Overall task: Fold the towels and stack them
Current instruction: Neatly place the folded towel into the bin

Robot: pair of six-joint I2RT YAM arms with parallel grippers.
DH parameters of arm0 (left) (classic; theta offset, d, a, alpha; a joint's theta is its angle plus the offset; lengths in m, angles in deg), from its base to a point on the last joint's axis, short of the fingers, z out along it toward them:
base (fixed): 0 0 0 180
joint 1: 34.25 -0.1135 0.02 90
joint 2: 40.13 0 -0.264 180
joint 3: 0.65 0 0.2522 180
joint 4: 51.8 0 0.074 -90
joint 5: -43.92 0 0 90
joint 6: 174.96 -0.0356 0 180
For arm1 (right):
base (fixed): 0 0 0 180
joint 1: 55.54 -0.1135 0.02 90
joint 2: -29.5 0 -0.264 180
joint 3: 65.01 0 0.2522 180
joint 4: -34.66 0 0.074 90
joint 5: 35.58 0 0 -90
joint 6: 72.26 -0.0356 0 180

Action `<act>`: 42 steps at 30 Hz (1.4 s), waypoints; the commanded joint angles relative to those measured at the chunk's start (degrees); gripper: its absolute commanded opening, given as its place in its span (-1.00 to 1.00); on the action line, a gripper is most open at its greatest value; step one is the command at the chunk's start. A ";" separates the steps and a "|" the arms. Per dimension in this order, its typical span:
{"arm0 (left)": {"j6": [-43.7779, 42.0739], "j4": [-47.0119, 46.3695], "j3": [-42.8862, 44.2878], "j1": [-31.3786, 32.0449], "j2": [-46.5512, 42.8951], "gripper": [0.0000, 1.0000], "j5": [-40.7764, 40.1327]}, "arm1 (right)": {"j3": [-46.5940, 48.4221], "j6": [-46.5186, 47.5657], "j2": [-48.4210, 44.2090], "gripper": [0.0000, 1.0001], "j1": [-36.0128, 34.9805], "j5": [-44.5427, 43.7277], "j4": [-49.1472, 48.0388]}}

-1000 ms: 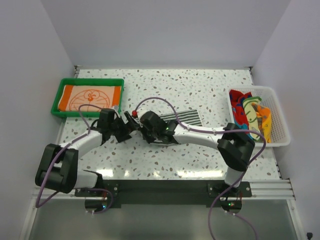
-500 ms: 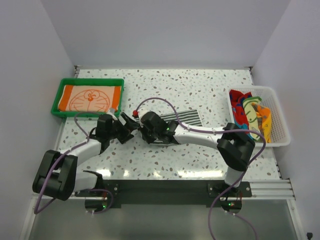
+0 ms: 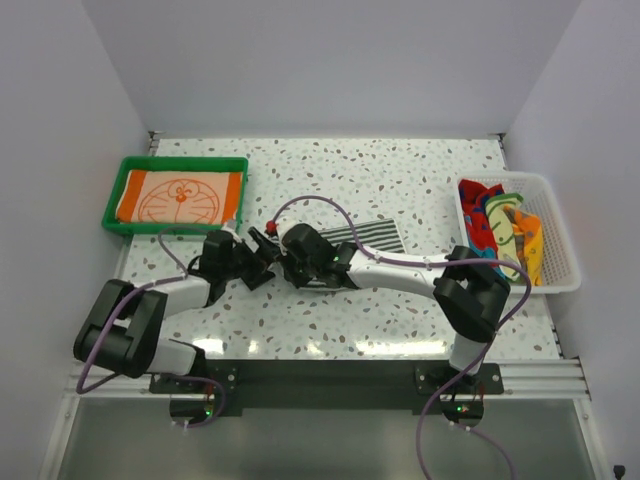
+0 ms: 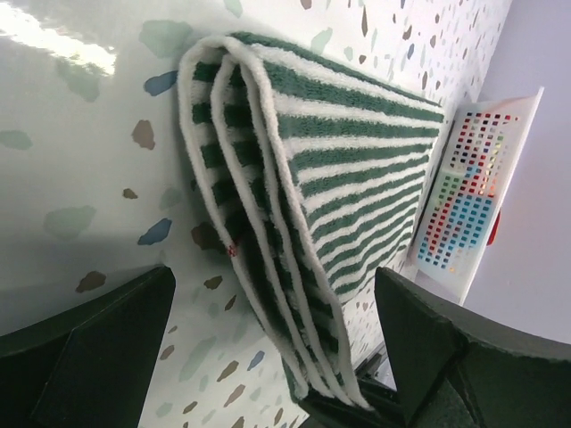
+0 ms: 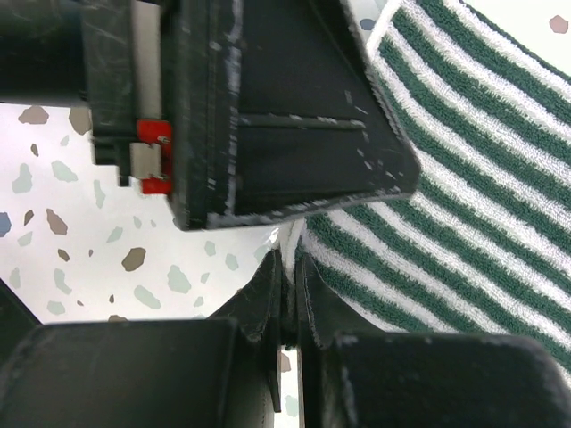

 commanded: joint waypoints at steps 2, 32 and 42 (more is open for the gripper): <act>0.34 -3.26 2.05 1.61 3.08 0.99 -2.20 | -0.31 -0.99 -2.45 -1.00 0.16 1.39 -3.17; -20.30 19.65 20.93 2.76 5.11 -1.00 -11.43 | -4.26 0.94 -8.34 0.81 2.17 1.31 -1.59; -46.47 48.91 60.12 -11.64 17.84 -1.00 -18.44 | -11.72 6.03 -21.35 0.97 7.54 -2.56 9.56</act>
